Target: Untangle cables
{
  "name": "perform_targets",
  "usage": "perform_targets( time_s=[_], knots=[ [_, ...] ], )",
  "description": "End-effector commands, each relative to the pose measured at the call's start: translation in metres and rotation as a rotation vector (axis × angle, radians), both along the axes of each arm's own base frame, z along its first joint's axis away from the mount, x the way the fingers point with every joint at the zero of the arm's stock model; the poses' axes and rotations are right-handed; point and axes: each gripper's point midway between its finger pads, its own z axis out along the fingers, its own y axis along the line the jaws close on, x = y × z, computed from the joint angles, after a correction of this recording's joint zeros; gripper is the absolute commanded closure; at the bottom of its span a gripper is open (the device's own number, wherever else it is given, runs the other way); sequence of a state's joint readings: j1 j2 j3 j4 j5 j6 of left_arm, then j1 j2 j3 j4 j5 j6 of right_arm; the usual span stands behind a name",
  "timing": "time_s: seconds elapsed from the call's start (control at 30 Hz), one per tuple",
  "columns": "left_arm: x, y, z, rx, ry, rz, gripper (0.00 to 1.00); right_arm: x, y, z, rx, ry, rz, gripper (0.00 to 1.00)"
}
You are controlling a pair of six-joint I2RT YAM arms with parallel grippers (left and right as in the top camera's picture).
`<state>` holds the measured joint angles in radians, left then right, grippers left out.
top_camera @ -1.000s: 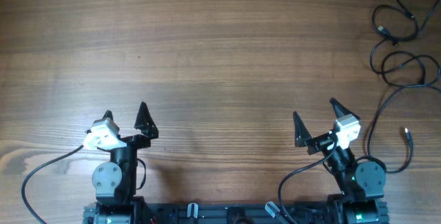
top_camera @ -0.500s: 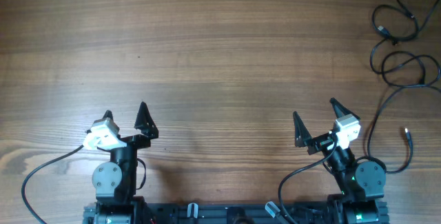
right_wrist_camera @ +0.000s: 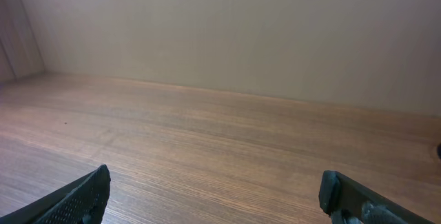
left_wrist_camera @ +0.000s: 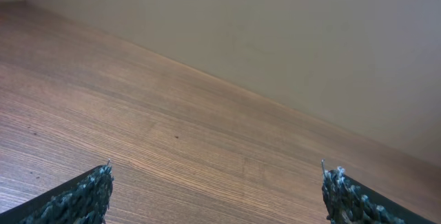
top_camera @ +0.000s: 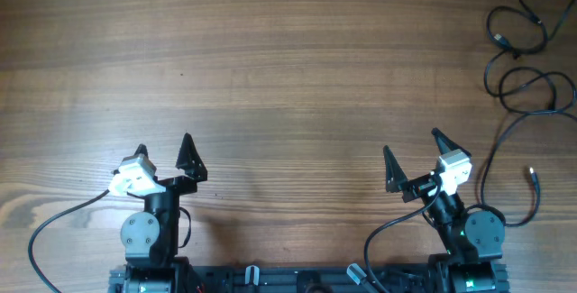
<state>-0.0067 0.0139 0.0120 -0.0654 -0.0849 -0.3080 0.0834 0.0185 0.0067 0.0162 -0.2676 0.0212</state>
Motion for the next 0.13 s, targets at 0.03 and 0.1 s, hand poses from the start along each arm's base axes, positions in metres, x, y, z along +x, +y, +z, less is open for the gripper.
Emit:
perform_targets(
  time_s=[0.03, 0.1],
  knots=[
    [-0.0002, -0.0013, -0.0003, 0.016, -0.005, -0.006, 0.00, 0.0004, -0.0026, 0.0022, 0.006, -0.009, -0.014, 0.00],
    [-0.0002, -0.0013, -0.0003, 0.016, -0.005, -0.006, 0.00, 0.0004, -0.0026, 0.0023, 0.006, -0.010, -0.014, 0.00]
  ],
)
